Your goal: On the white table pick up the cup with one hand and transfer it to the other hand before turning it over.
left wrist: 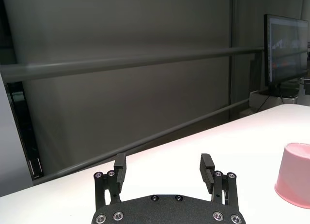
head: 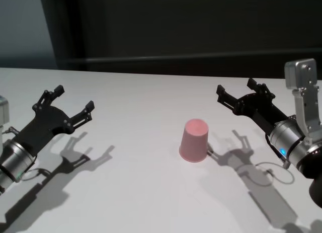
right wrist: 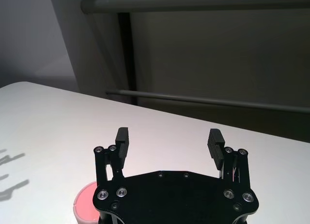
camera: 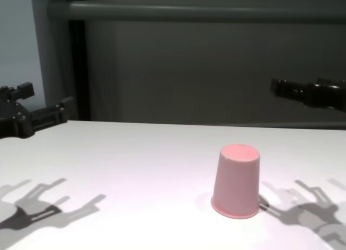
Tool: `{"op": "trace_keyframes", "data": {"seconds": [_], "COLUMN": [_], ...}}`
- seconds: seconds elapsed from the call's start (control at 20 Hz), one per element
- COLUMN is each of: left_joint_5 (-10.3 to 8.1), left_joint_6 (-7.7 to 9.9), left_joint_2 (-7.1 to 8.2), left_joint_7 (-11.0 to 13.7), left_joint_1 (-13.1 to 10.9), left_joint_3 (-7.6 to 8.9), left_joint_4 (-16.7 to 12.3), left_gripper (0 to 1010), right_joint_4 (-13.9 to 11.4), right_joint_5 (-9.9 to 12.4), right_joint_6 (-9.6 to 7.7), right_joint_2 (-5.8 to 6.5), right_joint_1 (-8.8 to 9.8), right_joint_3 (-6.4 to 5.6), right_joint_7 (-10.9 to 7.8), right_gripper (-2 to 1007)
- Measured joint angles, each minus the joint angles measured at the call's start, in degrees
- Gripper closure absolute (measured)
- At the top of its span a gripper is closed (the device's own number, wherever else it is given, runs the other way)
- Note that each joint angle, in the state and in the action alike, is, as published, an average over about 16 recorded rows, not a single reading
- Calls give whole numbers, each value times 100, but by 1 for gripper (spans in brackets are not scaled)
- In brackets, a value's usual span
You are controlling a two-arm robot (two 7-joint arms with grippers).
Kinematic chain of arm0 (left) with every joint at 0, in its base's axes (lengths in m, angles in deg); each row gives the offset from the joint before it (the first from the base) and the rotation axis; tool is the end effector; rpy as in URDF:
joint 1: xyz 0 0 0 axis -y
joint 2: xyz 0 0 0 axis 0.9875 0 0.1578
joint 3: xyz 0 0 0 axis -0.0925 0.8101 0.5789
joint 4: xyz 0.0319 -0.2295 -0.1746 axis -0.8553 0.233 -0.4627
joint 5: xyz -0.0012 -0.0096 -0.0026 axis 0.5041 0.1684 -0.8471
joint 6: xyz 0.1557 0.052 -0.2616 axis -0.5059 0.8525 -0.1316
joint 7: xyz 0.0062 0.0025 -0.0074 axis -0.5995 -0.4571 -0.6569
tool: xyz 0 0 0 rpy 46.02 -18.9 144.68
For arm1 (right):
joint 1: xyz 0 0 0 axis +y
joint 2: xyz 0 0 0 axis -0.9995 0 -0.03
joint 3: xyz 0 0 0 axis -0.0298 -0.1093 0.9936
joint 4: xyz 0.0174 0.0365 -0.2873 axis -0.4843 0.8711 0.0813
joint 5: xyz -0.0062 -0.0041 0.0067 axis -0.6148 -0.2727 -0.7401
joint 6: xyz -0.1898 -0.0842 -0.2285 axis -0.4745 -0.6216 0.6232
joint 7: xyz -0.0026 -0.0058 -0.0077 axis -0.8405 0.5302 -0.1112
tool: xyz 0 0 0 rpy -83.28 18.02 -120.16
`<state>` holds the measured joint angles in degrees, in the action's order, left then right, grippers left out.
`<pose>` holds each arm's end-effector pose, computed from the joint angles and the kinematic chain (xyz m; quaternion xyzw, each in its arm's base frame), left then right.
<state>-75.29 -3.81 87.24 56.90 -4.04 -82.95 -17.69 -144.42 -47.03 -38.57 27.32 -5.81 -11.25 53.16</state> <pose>0.3406 0.1047 -0.2977 0.0016 -0.0591 0.4786 0.8761 0.3453 0.0001 -0.2335 0.0049 0.0538 -0.5434 0.8377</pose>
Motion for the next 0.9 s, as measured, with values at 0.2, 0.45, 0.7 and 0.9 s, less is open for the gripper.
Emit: {"op": "trace_keyframes", "data": {"seconds": [0.2,0.45,0.7,0.9], "left_joint_5": [0,0,0,0], "left_joint_6": [0,0,0,0], "left_joint_2": [0,0,0,0], "left_joint_7": [0,0,0,0], "left_joint_1": [0,0,0,0], "left_joint_3": [0,0,0,0], "left_joint_4": [0,0,0,0], "left_gripper": [9,9,9,9], "right_joint_4": [185,400,563,629], "right_joint_5": [-5,0,-20,-61], "right_joint_6": [205,362,410,389], "right_joint_2": [-44,-99,-162,-217], "right_joint_1": [151,295,394,450], "right_joint_3": [-149,-302,-410,-460], "right_joint_7": [-39,-92,-110,-101], "right_gripper": [3,3,3,3]}}
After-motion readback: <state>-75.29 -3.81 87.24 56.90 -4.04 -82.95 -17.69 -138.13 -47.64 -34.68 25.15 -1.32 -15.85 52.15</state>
